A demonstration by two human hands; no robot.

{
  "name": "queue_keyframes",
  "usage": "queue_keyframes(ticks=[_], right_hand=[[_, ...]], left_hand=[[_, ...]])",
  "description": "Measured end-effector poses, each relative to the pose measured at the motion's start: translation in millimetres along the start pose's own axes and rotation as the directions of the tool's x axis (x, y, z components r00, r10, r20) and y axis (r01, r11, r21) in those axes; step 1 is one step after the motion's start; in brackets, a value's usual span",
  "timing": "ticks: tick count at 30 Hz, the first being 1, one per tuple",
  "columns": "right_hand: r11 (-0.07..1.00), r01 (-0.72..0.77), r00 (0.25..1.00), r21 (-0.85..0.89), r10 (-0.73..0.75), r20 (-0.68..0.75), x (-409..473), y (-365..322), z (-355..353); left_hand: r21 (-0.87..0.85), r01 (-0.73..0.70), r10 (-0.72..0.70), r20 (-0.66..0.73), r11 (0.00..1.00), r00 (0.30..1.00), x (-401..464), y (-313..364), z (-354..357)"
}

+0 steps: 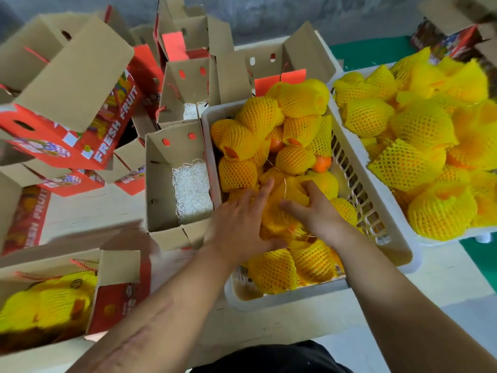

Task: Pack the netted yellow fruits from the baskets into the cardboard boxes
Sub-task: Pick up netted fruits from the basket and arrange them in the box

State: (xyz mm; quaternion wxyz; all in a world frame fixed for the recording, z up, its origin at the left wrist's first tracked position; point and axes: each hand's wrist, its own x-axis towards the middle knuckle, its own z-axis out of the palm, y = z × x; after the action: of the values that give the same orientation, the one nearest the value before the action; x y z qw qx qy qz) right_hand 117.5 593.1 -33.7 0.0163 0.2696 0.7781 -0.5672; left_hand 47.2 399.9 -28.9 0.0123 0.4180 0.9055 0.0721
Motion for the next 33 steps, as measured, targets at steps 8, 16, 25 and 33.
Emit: queue_keyframes(ticks=[8,16,25,33], right_hand=[[0.889,-0.033,0.979,0.456,-0.063,0.194,1.5,-9.4,22.0],[0.92,0.006,0.936,0.393,-0.144,0.323,-4.3,-5.3,15.8],[0.882,0.109,0.949,0.458,-0.229,0.215,-7.6,-10.4,13.1],[0.814,-0.051,0.923,0.579,-0.183,0.339,0.9,-5.3,12.6]], left_hand=[[-0.285,0.017,-0.069,-0.175,0.958,0.982,-3.8,-1.2,-5.1],[-0.3,0.067,-0.091,-0.067,0.951,0.994,-2.2,-0.6,-9.4],[-0.364,0.143,-0.188,-0.089,0.92,0.978,-2.5,-0.6,-8.9],[-0.528,0.164,-0.255,-0.104,0.833,0.961,-5.6,-1.6,-11.0]])
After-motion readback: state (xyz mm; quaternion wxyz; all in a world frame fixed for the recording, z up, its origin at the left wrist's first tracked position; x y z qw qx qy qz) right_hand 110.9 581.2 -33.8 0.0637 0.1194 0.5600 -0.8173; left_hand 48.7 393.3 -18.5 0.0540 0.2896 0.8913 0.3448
